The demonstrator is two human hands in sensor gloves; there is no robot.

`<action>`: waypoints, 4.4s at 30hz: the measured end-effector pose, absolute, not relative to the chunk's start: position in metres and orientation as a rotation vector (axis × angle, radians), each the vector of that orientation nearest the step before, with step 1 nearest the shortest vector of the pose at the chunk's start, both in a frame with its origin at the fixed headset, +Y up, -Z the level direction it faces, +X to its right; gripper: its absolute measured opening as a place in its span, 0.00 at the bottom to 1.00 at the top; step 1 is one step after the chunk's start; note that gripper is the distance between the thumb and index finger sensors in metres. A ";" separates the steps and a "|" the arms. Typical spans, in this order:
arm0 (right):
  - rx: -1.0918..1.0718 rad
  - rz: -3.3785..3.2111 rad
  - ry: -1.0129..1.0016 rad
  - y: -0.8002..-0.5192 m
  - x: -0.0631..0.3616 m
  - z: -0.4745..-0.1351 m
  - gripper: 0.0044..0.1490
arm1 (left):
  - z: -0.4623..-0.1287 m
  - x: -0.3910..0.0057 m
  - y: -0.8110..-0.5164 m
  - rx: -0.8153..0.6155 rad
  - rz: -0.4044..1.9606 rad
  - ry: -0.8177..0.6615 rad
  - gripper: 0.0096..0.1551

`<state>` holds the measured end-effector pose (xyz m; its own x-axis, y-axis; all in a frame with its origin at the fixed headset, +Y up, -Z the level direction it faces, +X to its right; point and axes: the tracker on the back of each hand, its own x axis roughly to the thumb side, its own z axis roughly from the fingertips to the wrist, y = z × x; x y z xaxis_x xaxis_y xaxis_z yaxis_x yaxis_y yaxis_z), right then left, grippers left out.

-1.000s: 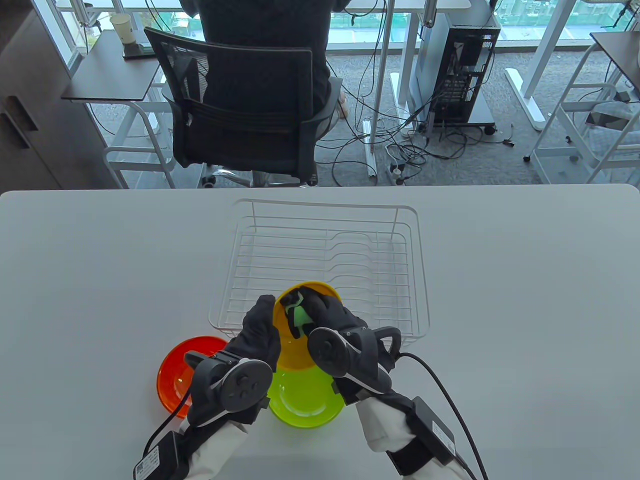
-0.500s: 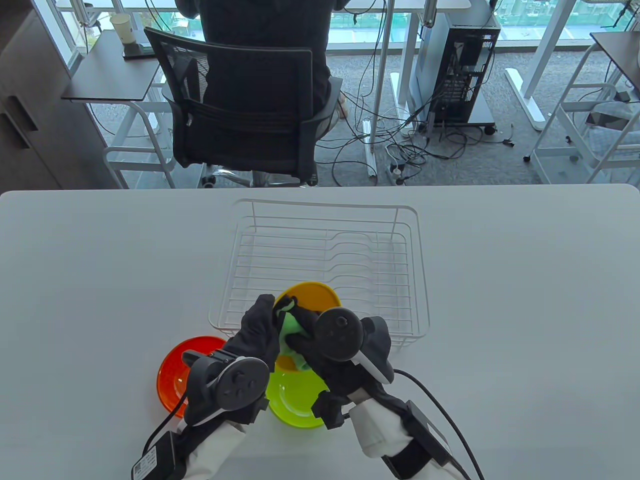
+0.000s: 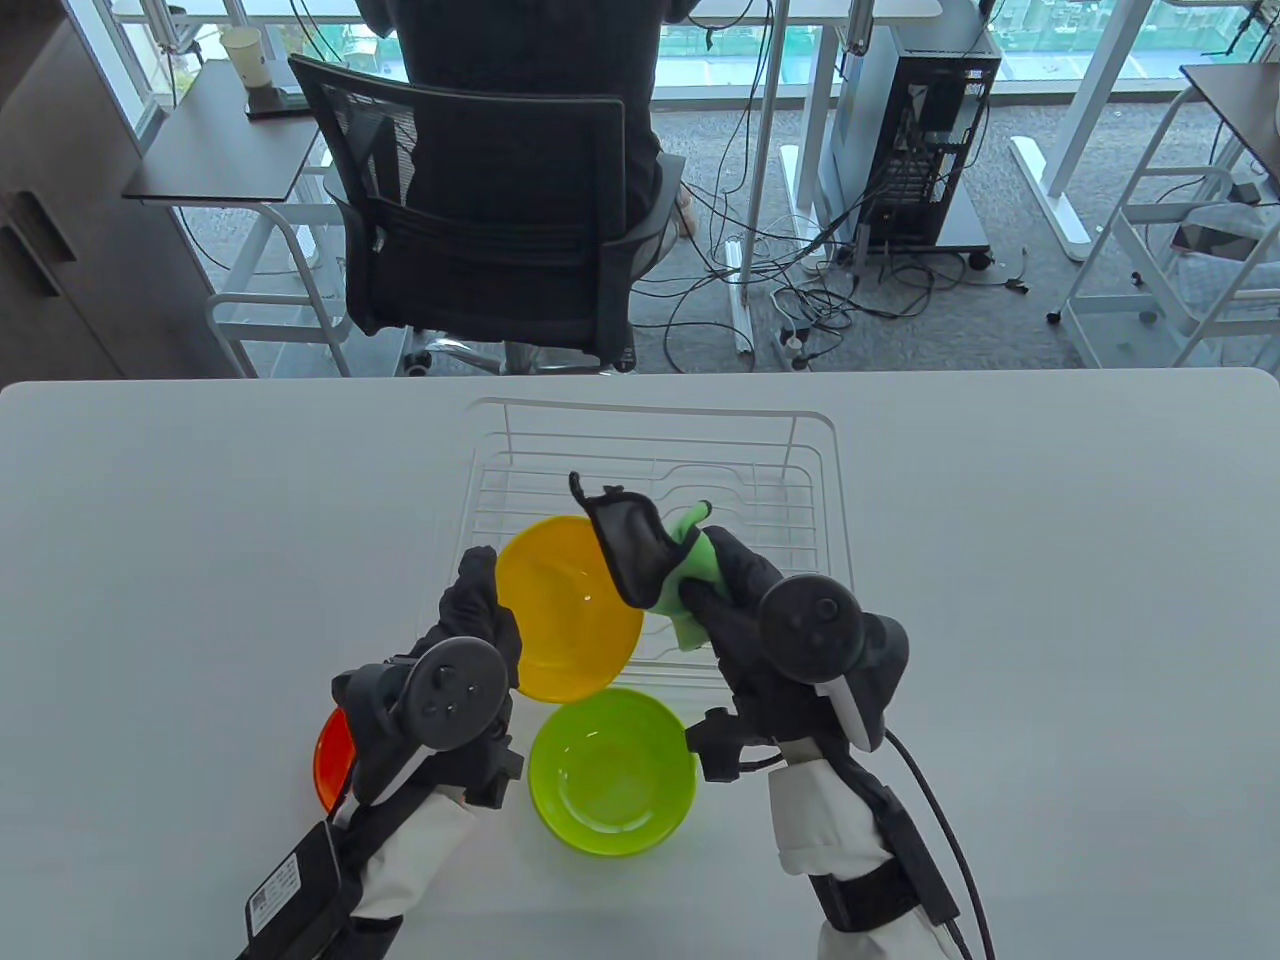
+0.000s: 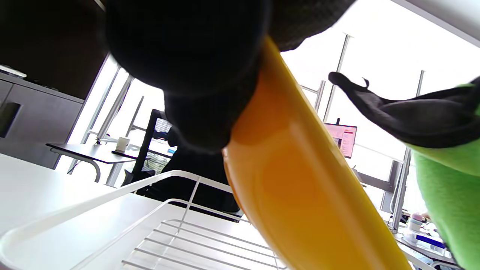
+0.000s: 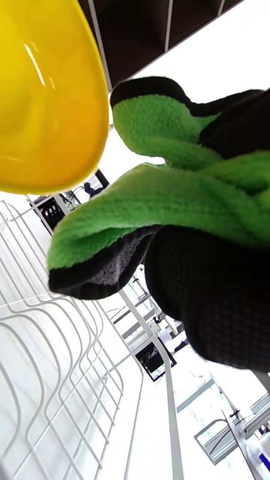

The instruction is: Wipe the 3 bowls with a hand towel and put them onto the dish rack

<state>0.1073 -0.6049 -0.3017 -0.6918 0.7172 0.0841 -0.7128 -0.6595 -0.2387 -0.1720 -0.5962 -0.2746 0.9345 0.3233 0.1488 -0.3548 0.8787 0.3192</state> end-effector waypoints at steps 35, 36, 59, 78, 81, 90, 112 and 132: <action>-0.104 2.165 -0.121 -0.630 0.139 -0.319 0.37 | -0.379 -0.181 -0.661 -0.113 0.594 0.307 0.32; -0.103 2.157 -0.114 -0.630 0.139 -0.320 0.37 | -0.380 -0.181 -0.662 -0.118 0.601 0.312 0.32; -0.065 2.086 -0.058 -0.628 0.134 -0.319 0.37 | -0.398 -0.188 -0.707 -0.340 0.772 0.377 0.34; -0.065 2.093 -0.036 -0.637 0.137 -0.323 0.37 | -0.394 -0.183 -0.701 -0.320 0.632 0.344 0.39; -0.070 2.101 -0.033 -0.639 0.139 -0.324 0.37 | -0.389 -0.181 -0.687 -0.283 0.583 0.303 0.37; -0.101 2.080 -0.047 -0.641 0.149 -0.324 0.37 | -0.359 -0.196 -0.635 -0.109 0.578 0.147 0.36; -0.120 2.090 -0.054 -0.643 0.154 -0.322 0.37 | -0.310 -0.253 -0.658 0.027 0.406 0.073 0.38; -0.135 2.125 -0.031 -0.650 0.156 -0.321 0.37 | -0.320 -0.299 -0.727 -0.372 0.312 0.210 0.41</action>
